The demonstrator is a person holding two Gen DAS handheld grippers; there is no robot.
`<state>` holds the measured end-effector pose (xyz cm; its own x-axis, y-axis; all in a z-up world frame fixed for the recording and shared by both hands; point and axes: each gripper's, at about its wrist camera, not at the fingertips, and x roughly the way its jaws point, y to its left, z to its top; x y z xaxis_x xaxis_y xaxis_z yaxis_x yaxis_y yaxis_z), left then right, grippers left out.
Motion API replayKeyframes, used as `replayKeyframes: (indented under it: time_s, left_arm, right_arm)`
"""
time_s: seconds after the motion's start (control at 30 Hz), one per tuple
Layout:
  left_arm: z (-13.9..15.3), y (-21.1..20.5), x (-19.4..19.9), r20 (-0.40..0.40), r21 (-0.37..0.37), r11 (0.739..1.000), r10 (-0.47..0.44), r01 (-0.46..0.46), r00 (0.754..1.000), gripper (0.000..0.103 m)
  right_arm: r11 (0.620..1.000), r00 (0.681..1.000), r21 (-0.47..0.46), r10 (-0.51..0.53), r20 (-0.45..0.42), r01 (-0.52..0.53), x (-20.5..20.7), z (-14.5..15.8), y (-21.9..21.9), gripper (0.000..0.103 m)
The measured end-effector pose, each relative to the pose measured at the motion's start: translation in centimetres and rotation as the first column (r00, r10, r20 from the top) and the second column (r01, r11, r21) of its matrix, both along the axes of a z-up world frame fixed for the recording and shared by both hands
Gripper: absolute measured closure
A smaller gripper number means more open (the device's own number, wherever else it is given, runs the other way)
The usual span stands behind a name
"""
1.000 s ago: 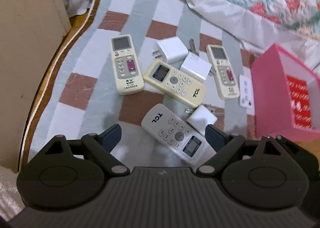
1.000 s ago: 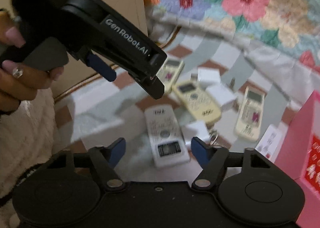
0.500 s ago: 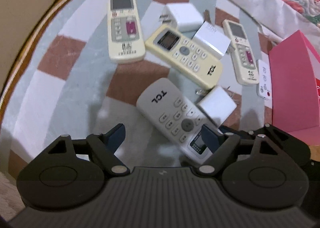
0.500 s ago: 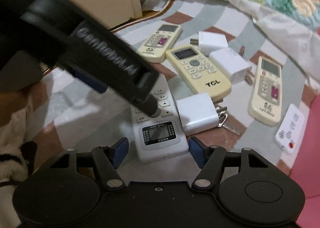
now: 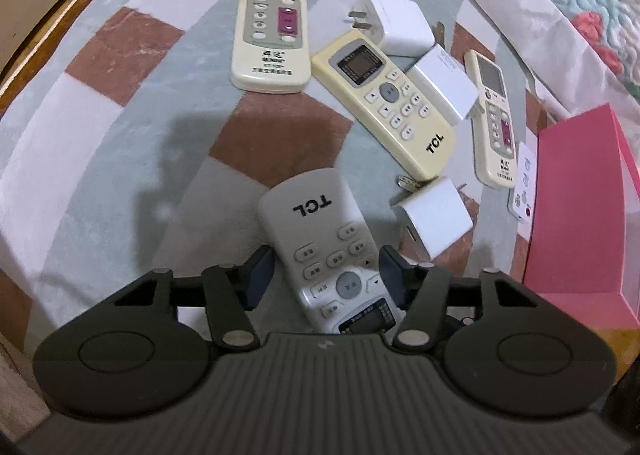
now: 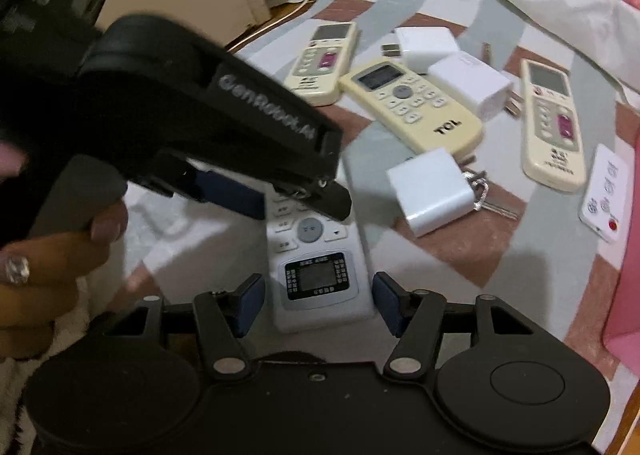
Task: Organize rigid objects
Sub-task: 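Lower the left tool onto the white TCL remote and close its fingers, then carry the white TCL remote with the left tool into the pink box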
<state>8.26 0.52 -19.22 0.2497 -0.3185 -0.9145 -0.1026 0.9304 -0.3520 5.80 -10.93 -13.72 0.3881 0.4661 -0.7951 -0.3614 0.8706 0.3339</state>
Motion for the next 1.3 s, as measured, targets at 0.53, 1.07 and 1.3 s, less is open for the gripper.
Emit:
replayKeyframes:
  time_s: [0.53,1.07,1.3]
  left_arm:
    - [-0.4,0.0,-0.6,-0.046,-0.074,0.997,-0.018,0.014,0.999,0.055]
    - [3.3,-0.8,-2.7,0.025,-0.077,0.991,-0.106,0.108,0.994,0.068]
    - [8.3,-1.9,-3.8,0.100,-0.095,0.976,-0.186,0.196,0.977,0.069]
  right_arm:
    - [0.987,0.993,0.104,-0.119,-0.019,0.121,0.7,-0.2,-0.6,0.041]
    - [0.983,0.989,0.124,-0.142,0.049,0.135,-1.5,1.4,-1.8,0.041]
    - [0.971,0.975,0.153,-0.198,0.101,0.182,-3.5,5.4,-3.9,0.041]
